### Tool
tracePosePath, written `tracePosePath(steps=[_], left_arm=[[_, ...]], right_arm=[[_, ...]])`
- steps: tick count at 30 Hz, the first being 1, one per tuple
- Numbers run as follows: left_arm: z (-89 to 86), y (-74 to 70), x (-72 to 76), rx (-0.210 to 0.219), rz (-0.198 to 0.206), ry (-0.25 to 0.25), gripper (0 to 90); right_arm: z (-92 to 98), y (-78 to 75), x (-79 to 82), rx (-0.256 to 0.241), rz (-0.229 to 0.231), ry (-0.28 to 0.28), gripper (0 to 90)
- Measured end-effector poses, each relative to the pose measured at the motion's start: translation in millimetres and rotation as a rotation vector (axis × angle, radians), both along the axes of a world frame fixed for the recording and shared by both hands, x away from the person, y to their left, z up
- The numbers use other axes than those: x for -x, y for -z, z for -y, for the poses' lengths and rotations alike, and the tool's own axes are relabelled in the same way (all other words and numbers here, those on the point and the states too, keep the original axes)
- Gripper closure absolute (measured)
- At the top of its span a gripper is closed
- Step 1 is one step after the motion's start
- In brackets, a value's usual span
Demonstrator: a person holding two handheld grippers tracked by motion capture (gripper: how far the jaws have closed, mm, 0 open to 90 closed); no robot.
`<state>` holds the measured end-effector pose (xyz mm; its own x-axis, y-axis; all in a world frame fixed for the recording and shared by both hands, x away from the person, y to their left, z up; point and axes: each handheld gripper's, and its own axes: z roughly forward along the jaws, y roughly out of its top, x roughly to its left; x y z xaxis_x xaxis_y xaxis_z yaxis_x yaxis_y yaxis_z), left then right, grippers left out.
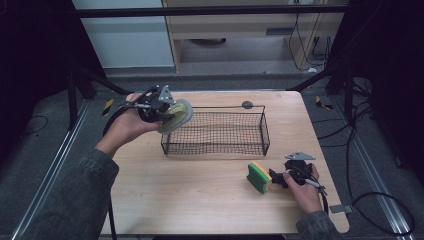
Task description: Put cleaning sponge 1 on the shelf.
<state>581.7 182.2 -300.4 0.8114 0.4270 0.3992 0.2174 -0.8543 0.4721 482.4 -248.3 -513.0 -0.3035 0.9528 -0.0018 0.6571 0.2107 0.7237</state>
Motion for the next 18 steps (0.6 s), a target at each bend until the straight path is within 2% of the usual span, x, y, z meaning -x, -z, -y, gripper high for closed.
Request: tracePosePath(steps=[1,11,18], left_arm=[[3.4,0.7,-1.3,-0.014,-0.001,0.001,70.4],[18.8,2.6,-8.4,-0.019,0.012,0.034,70.4],[25.1,7.0,-10.9,-0.033,0.026,0.064,70.4]], right_arm=[[0.0,0.0,0.0,0.000,0.000,0.000,0.7],[3.7,0.2,-0.3,0.003,0.001,-0.008,0.8],[8.9,0.2,0.7,0.004,0.002,0.009,0.9]])
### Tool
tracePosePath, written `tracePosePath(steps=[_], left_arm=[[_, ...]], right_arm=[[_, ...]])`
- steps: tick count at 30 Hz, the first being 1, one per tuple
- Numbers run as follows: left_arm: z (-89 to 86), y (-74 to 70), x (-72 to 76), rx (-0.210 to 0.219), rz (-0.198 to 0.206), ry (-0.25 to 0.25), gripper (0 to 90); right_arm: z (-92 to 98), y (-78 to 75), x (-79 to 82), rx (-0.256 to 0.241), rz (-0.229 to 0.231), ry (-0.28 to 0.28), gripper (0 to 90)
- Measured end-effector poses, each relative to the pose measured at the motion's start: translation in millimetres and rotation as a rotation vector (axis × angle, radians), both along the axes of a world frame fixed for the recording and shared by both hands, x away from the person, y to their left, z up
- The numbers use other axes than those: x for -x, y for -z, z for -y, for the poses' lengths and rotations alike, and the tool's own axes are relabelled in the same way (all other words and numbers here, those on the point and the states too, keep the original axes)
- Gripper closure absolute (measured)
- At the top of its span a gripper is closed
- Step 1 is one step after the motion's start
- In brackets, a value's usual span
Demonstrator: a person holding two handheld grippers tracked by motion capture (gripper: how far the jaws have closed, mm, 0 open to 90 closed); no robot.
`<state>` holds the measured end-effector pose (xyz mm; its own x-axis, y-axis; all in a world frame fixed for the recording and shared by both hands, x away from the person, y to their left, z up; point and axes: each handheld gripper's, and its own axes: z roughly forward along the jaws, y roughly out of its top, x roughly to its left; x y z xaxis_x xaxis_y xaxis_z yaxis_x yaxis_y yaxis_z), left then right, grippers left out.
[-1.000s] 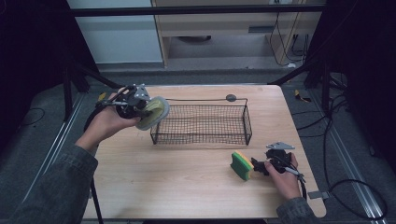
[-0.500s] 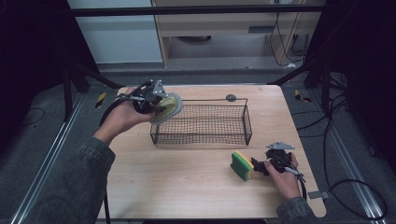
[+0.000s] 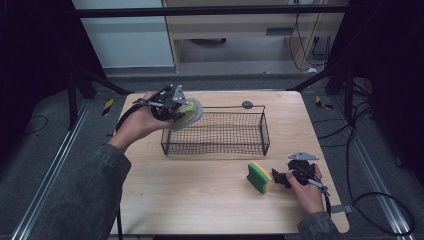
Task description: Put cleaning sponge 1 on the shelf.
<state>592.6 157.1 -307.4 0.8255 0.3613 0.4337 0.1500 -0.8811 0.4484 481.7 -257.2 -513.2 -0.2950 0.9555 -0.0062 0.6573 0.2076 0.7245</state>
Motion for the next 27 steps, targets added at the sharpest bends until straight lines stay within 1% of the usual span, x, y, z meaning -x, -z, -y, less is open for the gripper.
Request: tracePosePath(steps=[1,2,3,5,10,12,13,14,15,17,21,22,27], left_arm=[[0.0,0.0,0.0,0.000,0.000,0.000,70.4],[1.6,3.8,-1.4,0.004,0.009,0.014,70.3],[2.6,4.7,-1.9,-0.010,0.002,0.014,70.4],[3.9,5.9,-2.4,-0.014,0.002,0.015,70.3],[7.4,6.4,-1.4,-0.014,0.020,0.028,70.3],[8.3,5.8,-0.2,-0.027,0.028,0.040,70.3],[8.5,6.6,0.1,-0.009,0.038,0.049,70.3],[8.8,6.6,0.3,-0.006,0.041,0.055,70.3],[8.8,6.6,0.3,-0.006,0.041,0.055,70.3],[8.9,8.1,-0.9,-0.021,0.040,0.055,70.3],[8.6,11.2,-2.5,-0.026,0.045,0.056,70.3],[8.0,12.8,-4.2,-0.048,0.039,0.051,70.3],[7.6,16.8,-6.1,-0.044,0.036,0.054,70.3]], right_arm=[[0.0,0.0,0.0,0.000,0.000,0.000,0.9],[-0.1,0.0,0.1,0.000,0.000,0.000,1.0],[0.0,0.0,0.1,0.002,0.000,-0.001,1.0],[0.0,0.0,0.2,0.002,0.000,0.000,1.1],[0.3,0.0,0.7,0.006,0.002,-0.002,1.2],[0.1,0.0,1.2,0.003,0.002,0.001,1.2],[0.1,0.0,1.2,0.003,0.002,0.001,1.2],[0.2,0.1,1.4,0.003,0.003,-0.001,1.2],[0.2,0.1,1.4,0.002,0.003,-0.001,1.2],[0.2,0.1,1.6,0.002,0.003,0.000,1.2],[0.2,0.1,1.7,0.002,0.003,0.000,1.2],[0.2,0.1,1.7,0.002,0.003,0.000,1.2],[-0.2,-0.2,2.2,-0.005,-0.001,0.004,1.2]])
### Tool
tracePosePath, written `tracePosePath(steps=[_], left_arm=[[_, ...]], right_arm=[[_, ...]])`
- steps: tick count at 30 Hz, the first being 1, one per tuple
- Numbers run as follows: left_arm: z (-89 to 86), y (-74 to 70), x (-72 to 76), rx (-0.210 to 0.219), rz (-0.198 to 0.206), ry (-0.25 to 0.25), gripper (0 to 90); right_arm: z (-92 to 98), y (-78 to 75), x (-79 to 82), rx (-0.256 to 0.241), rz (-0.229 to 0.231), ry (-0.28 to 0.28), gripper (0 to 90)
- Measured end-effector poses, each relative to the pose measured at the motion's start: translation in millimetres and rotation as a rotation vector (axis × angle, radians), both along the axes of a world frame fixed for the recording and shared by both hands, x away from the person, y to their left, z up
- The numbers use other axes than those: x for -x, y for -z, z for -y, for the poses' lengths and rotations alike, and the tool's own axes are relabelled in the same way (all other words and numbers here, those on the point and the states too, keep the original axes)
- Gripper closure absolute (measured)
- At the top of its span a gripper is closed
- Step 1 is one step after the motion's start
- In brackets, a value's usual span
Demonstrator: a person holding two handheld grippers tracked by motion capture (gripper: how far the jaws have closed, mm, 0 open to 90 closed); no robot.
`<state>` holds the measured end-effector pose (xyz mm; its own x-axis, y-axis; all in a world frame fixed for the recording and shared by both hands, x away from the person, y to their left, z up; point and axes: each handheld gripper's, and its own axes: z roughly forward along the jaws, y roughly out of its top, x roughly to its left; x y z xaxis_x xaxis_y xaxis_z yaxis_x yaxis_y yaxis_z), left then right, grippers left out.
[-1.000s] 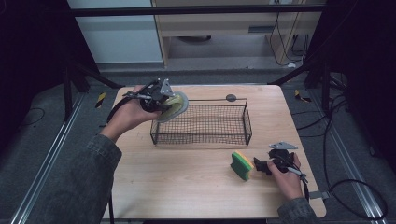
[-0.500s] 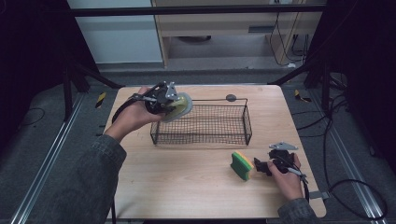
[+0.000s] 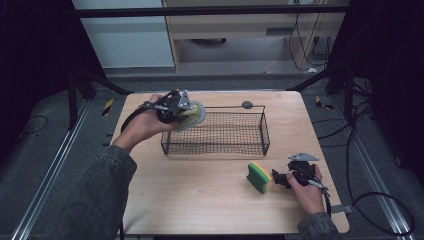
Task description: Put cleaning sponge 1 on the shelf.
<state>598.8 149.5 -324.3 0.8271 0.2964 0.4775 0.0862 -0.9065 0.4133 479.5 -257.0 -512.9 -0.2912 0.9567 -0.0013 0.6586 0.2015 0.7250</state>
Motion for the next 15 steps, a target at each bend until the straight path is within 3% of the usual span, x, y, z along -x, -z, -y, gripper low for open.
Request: tracePosePath(steps=[15], left_arm=[[-3.1,11.7,-5.0,-0.035,-0.017,0.002,70.3]], right_arm=[[0.2,0.3,0.3,0.005,0.002,-0.001,1.2]])
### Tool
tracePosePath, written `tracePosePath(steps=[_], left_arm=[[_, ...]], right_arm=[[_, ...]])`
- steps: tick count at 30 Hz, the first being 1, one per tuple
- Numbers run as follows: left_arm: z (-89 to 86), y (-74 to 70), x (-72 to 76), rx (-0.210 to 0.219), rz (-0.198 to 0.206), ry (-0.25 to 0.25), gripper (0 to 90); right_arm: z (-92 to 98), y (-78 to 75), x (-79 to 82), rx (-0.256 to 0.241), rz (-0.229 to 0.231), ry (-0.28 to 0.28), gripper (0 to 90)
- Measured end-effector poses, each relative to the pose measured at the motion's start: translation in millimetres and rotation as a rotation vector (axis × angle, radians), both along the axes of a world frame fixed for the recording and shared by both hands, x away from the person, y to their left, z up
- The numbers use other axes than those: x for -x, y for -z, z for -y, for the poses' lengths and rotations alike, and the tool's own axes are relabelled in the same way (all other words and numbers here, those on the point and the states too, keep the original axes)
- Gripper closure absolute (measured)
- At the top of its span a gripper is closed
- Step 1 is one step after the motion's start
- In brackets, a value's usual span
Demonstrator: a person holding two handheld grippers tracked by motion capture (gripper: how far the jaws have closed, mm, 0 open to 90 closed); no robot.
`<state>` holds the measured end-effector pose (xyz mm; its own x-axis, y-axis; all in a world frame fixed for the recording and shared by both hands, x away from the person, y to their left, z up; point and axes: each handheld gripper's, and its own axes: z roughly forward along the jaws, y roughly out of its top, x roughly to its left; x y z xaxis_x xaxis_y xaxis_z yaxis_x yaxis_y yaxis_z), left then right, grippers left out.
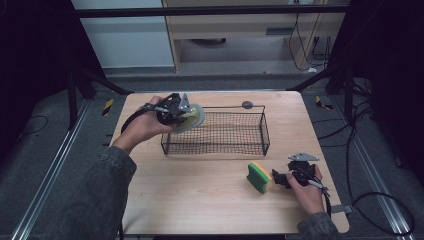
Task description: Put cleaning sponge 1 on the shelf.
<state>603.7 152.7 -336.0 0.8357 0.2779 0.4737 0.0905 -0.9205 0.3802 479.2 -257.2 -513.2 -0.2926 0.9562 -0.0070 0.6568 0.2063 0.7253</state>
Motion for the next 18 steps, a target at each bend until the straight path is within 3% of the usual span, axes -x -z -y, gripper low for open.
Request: tracePosePath(steps=[9,18], left_arm=[[-2.3,6.9,-2.1,-0.024,-0.015,0.021,70.3],[-9.2,17.1,-8.9,-0.012,-0.028,0.002,70.3]], right_arm=[[0.4,0.0,0.1,0.003,0.001,-0.003,1.2],[0.2,-0.2,0.2,0.000,-0.002,-0.002,1.2]])
